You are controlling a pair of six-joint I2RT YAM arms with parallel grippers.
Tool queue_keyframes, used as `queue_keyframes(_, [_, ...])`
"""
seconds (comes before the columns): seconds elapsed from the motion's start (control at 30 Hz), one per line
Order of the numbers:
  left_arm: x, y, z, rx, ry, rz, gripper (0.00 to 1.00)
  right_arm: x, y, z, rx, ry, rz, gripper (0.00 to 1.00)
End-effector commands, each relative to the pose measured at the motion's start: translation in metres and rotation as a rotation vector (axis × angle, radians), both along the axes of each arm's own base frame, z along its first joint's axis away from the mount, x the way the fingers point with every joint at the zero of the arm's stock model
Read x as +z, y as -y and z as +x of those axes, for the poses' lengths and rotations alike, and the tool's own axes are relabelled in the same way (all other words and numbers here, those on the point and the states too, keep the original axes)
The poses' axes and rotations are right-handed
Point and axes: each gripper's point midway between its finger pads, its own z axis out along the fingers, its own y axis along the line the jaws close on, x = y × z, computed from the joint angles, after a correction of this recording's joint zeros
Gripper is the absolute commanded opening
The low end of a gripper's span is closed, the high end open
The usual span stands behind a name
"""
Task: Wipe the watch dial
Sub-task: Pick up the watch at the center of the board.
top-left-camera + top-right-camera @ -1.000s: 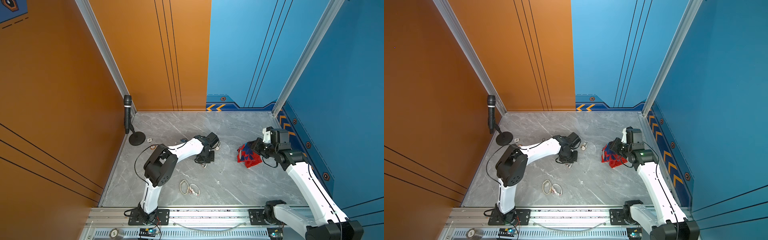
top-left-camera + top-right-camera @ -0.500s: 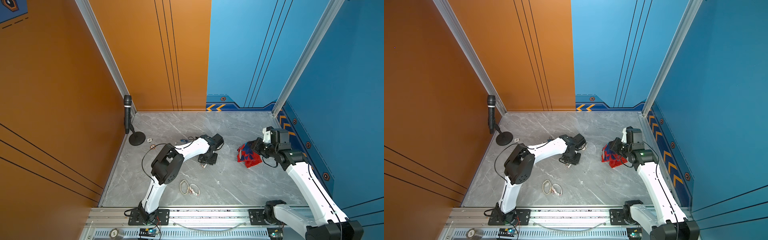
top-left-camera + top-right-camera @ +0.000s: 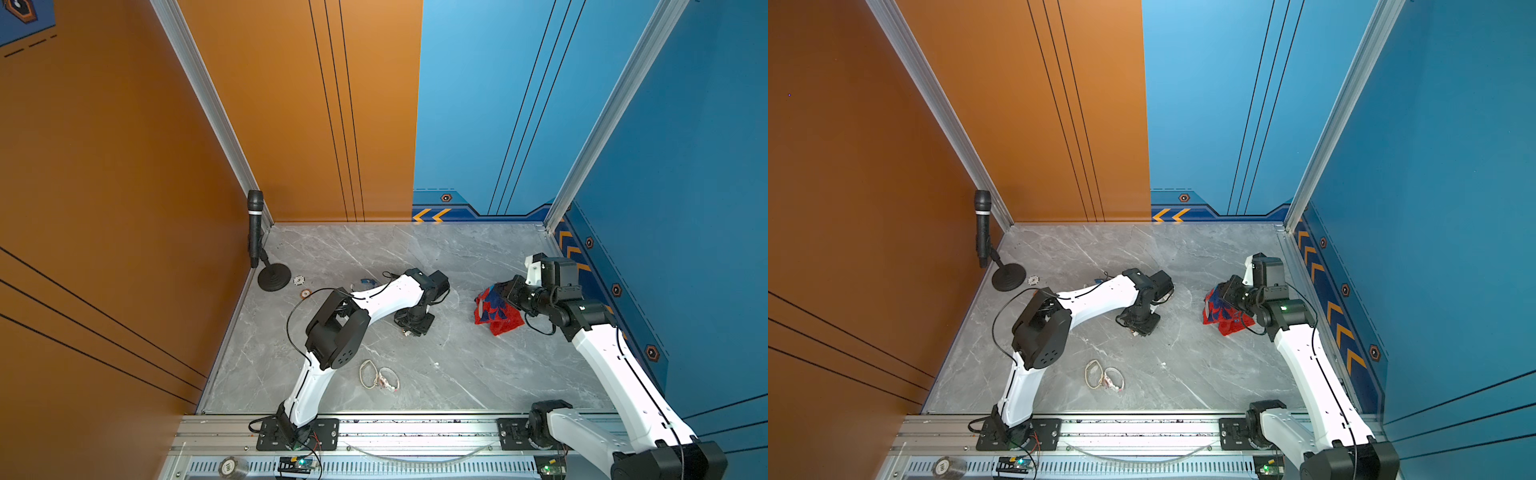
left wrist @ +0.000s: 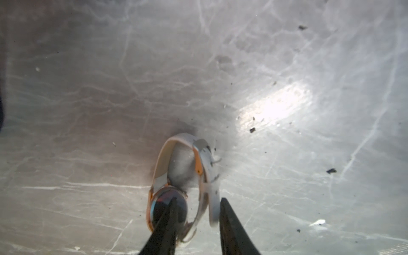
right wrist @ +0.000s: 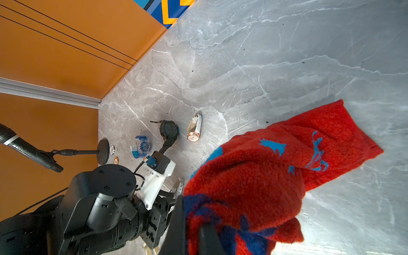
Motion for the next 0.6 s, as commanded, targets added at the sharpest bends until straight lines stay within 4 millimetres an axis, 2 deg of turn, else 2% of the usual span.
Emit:
queue_keyframes(0.0, [-0.009, -0.01, -0.001, -0.035, -0.038, 0.051, 0.32, 0.01, -0.003, 0.001, 0.019, 0.055, 0.001, 0.0])
queue_keyframes(0.17, [-0.013, -0.011, -0.002, -0.036, -0.051, 0.057, 0.27, 0.008, -0.002, 0.002, 0.016, 0.052, -0.007, 0.0])
queue_keyframes(0.37, [-0.011, -0.013, -0.004, -0.016, -0.064, 0.041, 0.09, 0.008, -0.002, 0.003, 0.013, 0.052, -0.006, 0.0])
queue_keyframes(0.47, [0.0, -0.009, -0.006, 0.038, -0.087, -0.019, 0.03, 0.009, -0.002, 0.003, 0.012, 0.055, -0.005, 0.0])
queue_keyframes(0.57, [0.018, 0.001, -0.004, 0.104, -0.105, -0.118, 0.0, 0.012, -0.004, 0.002, 0.019, 0.062, -0.004, 0.0])
